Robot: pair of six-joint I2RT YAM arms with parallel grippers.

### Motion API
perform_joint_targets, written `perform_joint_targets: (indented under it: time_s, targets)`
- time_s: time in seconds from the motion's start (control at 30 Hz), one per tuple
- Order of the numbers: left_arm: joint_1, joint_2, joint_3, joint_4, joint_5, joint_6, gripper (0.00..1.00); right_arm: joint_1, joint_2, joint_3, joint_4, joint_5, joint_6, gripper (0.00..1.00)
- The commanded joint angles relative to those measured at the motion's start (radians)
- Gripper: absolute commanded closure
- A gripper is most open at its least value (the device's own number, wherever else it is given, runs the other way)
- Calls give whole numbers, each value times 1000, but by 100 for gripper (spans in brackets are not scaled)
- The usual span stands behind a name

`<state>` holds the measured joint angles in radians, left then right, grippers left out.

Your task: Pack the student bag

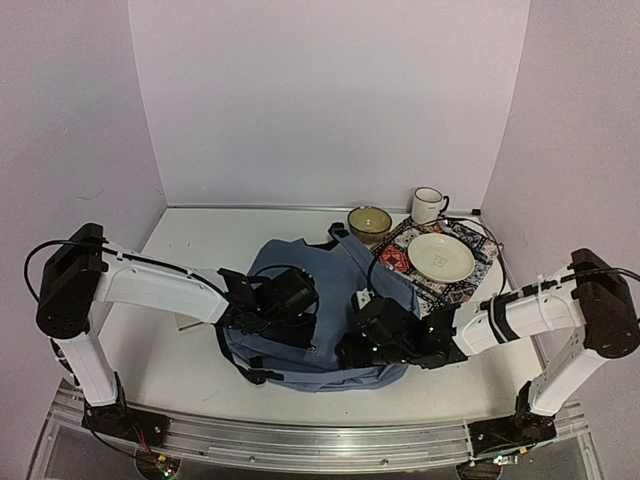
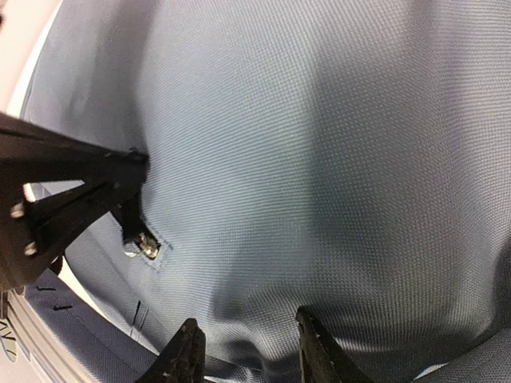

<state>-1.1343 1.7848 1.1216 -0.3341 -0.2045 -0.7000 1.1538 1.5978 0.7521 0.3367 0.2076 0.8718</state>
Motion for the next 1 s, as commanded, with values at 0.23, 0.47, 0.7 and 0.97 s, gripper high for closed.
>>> perform_joint_targets:
  time_s: [0.23,0.47,0.7,0.97]
  targets:
    - [42,-218,-162,45,-104,-157,100,3,-14,-52,-48,85,92,56]
    - [77,-327,-278,-17,-215,-194,100,-17,-20,-78,-58,96,123,54]
    - [123,-442,-351,-157,-349,-235,100,-52,-64,-111,-69,108,128,53]
    - [160,-465,-426,-166,-346,-291,100,-62,-70,-93,-74,99,83,50]
